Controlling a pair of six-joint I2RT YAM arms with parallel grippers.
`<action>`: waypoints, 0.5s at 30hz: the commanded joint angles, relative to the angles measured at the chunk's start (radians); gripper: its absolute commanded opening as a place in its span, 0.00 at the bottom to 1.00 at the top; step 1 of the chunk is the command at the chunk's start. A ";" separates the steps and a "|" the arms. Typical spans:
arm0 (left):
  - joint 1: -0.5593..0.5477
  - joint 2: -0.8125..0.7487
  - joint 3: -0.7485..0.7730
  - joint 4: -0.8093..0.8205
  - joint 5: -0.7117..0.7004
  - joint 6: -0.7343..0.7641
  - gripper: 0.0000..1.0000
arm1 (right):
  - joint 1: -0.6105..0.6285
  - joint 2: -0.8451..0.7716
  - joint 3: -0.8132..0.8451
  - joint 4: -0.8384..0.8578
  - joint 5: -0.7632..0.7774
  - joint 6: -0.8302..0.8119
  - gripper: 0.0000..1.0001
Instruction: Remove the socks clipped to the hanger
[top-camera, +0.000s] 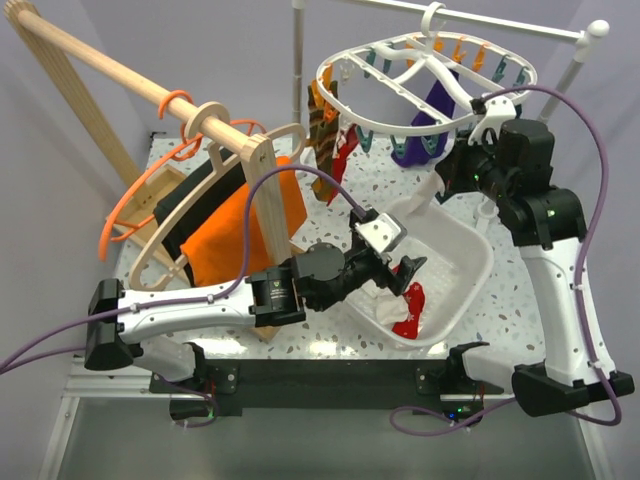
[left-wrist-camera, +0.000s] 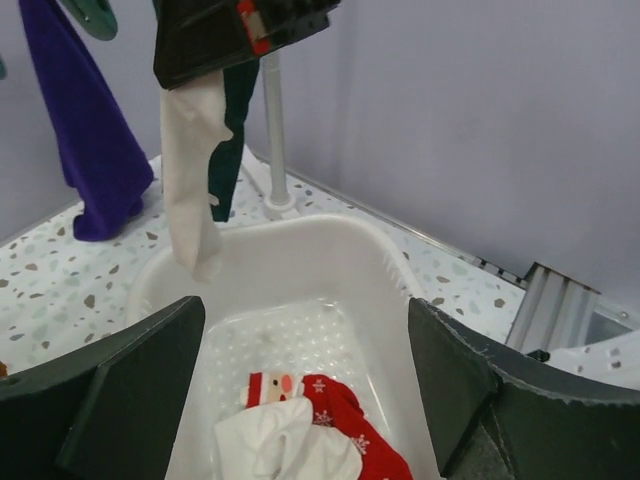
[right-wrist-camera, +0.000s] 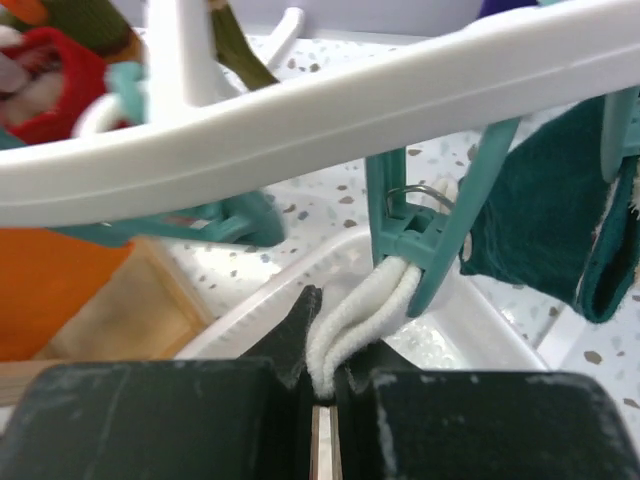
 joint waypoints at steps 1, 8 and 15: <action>-0.006 0.035 0.021 0.121 -0.125 0.063 0.88 | -0.001 0.011 0.152 -0.080 -0.116 0.093 0.00; -0.006 0.118 0.067 0.184 -0.222 0.153 0.90 | -0.001 0.061 0.296 -0.181 -0.181 0.152 0.00; -0.006 0.202 0.071 0.287 -0.306 0.248 1.00 | -0.002 0.080 0.330 -0.226 -0.157 0.148 0.01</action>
